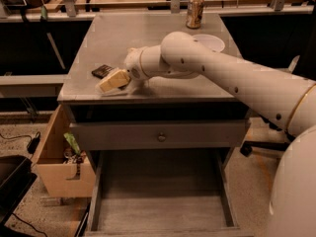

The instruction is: Place rxbar chocolate into middle drawer

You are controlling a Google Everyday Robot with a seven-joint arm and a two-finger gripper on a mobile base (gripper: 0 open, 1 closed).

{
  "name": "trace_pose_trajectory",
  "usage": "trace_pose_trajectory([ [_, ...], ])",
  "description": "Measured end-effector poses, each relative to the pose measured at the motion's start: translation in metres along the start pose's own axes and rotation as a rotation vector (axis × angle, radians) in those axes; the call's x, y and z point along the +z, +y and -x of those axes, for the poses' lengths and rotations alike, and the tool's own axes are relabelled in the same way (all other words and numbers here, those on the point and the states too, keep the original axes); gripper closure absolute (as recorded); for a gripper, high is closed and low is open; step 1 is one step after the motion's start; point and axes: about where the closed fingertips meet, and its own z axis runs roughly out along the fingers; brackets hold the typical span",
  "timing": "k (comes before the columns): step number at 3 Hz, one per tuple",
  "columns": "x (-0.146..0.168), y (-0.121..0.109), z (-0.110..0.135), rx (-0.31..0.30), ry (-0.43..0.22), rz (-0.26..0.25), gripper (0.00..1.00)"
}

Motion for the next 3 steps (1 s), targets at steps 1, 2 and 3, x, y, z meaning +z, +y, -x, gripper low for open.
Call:
trace_pose_trajectory([
  [1,0.0108,0.0068,-0.0143,0.002,0.061,-0.001,0.01],
  [2,0.0134,0.0094,-0.0192,0.002,0.076,-0.003,0.23],
  [3,0.0110,0.0089,-0.0139,0.002,0.076,-0.003,0.46],
])
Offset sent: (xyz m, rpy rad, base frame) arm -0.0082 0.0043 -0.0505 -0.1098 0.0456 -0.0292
